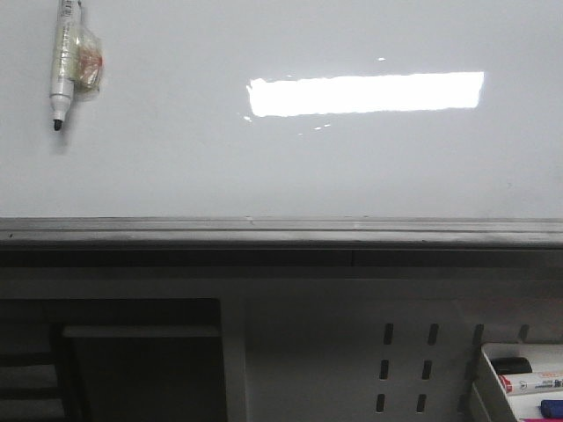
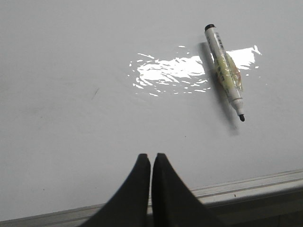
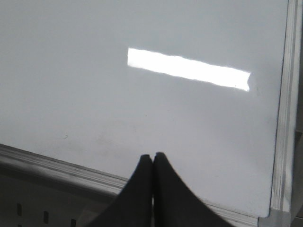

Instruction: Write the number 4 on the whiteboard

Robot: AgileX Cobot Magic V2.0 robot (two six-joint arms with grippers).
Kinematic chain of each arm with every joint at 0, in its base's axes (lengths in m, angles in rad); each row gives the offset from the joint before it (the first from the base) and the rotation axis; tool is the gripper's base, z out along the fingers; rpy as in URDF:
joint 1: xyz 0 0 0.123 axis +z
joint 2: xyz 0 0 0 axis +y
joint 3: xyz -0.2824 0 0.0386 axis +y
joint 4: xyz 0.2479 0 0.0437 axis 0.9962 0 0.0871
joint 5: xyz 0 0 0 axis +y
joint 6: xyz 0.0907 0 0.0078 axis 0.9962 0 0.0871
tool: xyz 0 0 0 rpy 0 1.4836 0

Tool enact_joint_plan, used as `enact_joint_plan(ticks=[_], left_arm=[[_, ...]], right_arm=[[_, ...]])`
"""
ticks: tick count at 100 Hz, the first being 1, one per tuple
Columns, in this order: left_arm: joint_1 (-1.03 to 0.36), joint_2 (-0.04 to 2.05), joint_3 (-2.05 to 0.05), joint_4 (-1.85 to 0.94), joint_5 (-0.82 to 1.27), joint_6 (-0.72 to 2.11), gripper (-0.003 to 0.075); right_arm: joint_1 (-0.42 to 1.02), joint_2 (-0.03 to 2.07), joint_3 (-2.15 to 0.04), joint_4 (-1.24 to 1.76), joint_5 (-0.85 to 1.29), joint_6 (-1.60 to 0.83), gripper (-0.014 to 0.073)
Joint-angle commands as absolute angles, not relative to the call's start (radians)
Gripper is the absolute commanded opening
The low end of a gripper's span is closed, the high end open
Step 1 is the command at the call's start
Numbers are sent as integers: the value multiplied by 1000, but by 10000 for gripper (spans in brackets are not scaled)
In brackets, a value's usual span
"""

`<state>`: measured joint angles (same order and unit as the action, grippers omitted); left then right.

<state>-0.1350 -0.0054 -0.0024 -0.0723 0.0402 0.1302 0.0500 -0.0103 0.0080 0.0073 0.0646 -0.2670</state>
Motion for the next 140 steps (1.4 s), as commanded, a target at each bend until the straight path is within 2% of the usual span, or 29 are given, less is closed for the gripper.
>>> enact_joint_plan(ticks=[1, 53, 73, 103, 118, 140], left_arm=[[-140, -32, 25, -74, -26, 118, -20], [-140, -32, 25, -74, -28, 118, -20], [-140, -32, 25, -79, -28, 118, -20], [-140, -32, 25, -96, -31, 118, -20], [-140, -32, 25, -261, -31, 118, -20], [-140, -32, 25, -555, -58, 118, -20]], right_arm=[[44, -29, 29, 0, -20, -272, -72], [44, -29, 29, 0, -31, -272, -72], [44, -29, 29, 118, -13, -272, -72], [44, -29, 29, 121, -28, -272, -72], [44, -29, 29, 206, -27, -272, -72], [44, -29, 29, 573, -36, -272, -72]])
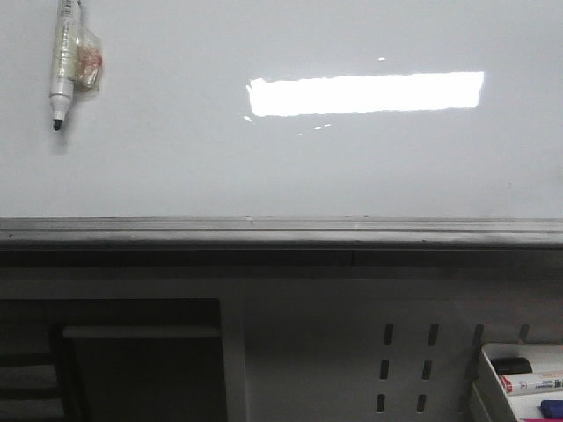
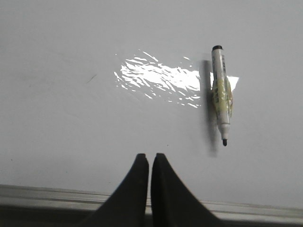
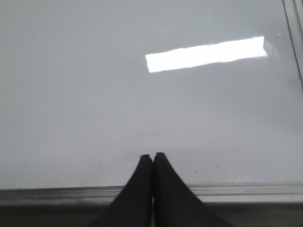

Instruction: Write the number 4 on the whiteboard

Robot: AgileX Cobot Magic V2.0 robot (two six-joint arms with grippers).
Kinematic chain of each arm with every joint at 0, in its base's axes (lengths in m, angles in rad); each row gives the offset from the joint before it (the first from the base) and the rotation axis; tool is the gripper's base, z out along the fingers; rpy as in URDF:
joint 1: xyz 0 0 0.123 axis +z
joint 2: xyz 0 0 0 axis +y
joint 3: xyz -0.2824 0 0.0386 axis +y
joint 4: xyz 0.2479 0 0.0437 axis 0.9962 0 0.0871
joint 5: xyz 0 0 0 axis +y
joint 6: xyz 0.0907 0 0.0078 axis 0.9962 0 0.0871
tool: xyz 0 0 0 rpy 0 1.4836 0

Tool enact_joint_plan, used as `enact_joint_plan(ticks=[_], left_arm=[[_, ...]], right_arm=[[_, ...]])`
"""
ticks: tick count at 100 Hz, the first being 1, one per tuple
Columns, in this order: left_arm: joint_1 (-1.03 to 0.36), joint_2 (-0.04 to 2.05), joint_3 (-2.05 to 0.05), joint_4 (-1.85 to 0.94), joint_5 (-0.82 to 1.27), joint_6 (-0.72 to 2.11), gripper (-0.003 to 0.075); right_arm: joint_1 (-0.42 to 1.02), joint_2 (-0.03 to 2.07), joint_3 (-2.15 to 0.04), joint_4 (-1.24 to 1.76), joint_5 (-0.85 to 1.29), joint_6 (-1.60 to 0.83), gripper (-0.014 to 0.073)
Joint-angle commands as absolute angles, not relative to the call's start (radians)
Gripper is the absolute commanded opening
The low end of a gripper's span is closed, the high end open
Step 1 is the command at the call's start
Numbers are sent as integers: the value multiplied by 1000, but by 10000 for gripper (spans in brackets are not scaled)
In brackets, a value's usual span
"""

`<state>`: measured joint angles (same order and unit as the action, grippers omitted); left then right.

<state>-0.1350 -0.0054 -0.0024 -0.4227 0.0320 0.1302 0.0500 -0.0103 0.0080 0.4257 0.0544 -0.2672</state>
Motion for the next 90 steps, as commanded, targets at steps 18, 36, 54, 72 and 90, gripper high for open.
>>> enact_joint_plan(ticks=[18, 36, 54, 72, 90], left_arm=[[-141, -32, -4, -697, -48, 118, -20], [-143, 18, -159, -614, 99, 124, -21], [-143, 194, -397, -420, 309, 124, -20], [-143, 343, -543, -412, 400, 146, -20], [-143, 441, -585, -509, 426, 242, 7]], right_arm=[[44, -29, -9, 634, 24, -272, -60], [44, 75, -158, 603, 187, -281, -54], [44, 310, -352, 564, 362, -290, -54], [44, 494, -485, 564, 461, -292, -54], [44, 568, -540, 572, 496, -315, 68]])
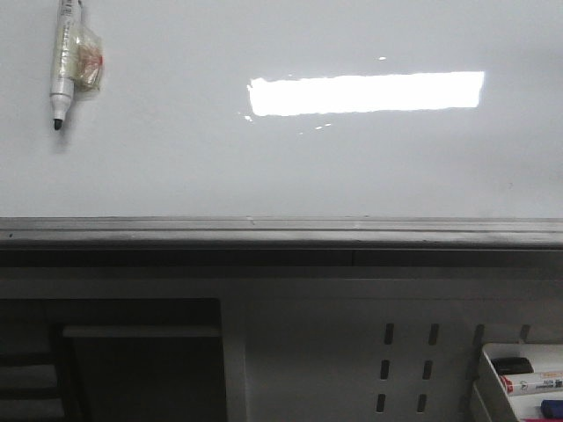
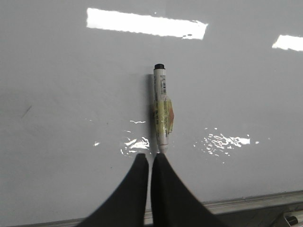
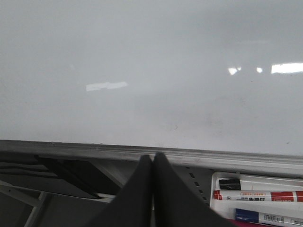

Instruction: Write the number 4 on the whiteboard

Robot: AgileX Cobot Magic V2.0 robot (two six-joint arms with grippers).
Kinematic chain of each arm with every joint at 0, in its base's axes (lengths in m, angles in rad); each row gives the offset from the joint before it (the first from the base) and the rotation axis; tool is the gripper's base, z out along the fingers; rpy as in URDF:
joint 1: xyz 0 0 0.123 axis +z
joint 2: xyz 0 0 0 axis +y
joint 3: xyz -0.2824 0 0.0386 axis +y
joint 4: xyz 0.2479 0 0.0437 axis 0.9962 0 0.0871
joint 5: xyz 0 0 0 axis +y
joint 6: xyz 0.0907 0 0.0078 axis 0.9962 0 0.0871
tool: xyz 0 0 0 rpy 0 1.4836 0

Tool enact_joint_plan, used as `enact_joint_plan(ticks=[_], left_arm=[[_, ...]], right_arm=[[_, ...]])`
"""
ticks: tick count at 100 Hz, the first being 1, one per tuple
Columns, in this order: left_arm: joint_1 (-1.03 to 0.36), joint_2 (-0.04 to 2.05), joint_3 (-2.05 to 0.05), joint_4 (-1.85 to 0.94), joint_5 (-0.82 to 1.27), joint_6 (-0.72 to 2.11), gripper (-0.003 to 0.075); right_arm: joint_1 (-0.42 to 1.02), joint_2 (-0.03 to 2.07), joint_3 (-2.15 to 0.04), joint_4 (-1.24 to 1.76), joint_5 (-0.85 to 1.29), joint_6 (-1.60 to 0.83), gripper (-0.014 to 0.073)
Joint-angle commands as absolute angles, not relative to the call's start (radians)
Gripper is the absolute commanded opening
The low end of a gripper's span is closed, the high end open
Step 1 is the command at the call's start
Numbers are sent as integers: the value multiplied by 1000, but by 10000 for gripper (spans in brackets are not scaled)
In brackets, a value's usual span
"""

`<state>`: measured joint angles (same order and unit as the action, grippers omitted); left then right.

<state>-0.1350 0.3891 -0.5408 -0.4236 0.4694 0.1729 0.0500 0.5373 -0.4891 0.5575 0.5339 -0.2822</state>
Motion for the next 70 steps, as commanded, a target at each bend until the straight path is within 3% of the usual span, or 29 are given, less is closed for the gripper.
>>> enact_joint_plan(ticks=[1, 11, 15, 26, 70], left_arm=[[-143, 449, -585, -519, 426, 260, 20], [-143, 502, -585, -674, 419, 384, 152], [-143, 532, -585, -743, 407, 443, 249], [-143, 605, -585, -887, 369, 555, 412], [-143, 998, -662, -1387, 388, 1109, 375]], right_arm=[[44, 568, -540, 572, 498, -318, 80], [46, 573, -545, 588, 499, -326, 286], [46, 573, -545, 589, 499, -326, 375], [46, 573, -545, 589, 499, -326, 421], [46, 573, -545, 589, 500, -328, 415]])
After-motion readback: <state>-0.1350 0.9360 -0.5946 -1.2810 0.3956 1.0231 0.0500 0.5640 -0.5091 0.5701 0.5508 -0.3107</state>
